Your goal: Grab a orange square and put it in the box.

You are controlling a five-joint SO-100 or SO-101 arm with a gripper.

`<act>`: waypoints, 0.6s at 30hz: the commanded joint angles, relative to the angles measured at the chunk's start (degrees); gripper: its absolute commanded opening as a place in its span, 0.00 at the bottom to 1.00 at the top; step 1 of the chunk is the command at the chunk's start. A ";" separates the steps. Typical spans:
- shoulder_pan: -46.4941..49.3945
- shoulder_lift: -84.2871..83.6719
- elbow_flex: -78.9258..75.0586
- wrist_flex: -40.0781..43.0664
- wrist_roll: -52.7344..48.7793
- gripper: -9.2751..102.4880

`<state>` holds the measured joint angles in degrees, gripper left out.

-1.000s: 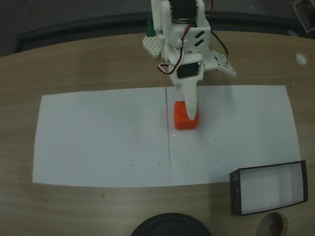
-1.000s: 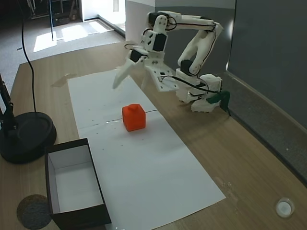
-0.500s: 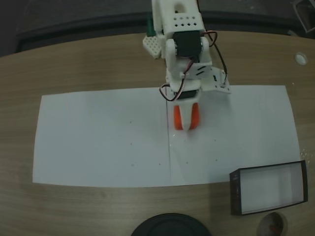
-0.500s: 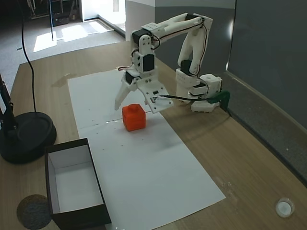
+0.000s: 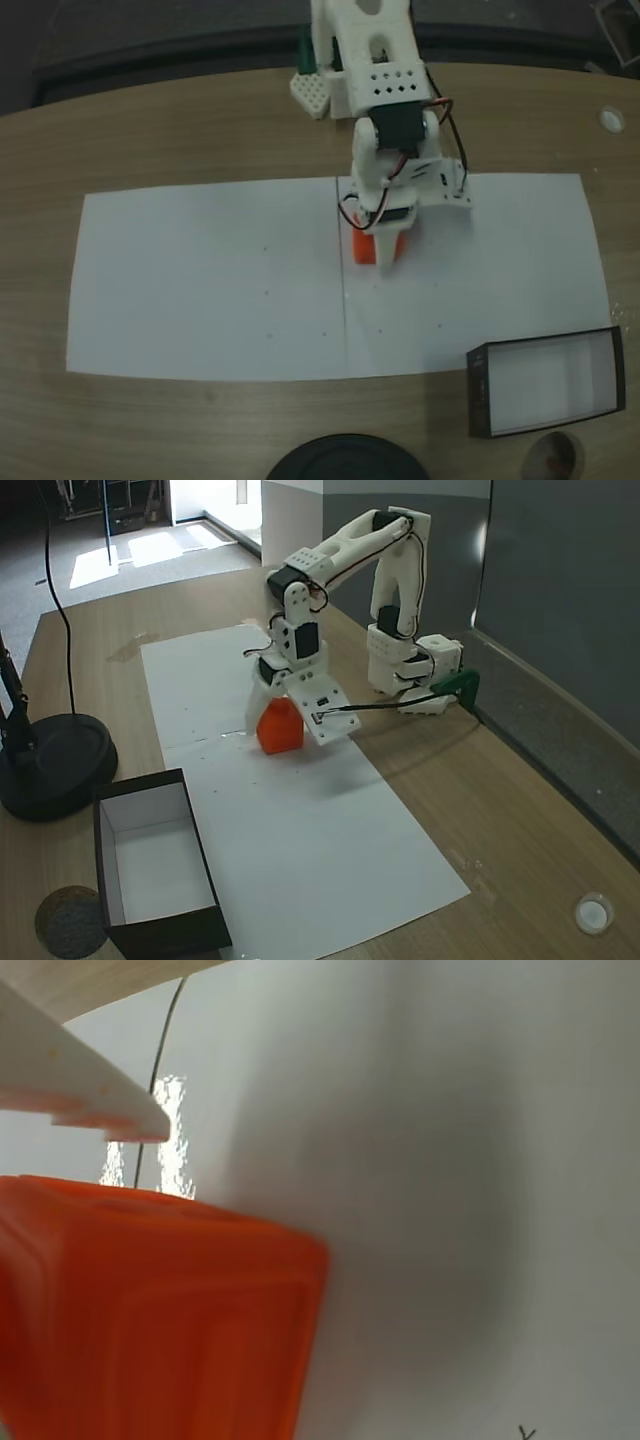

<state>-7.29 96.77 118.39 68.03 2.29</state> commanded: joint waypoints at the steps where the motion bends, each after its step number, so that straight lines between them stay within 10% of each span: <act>1: -0.35 -0.62 -2.81 0.35 0.26 0.23; 18: -3.96 13.54 -43.07 12.48 -8.44 0.11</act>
<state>-10.55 105.47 86.84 80.51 -4.66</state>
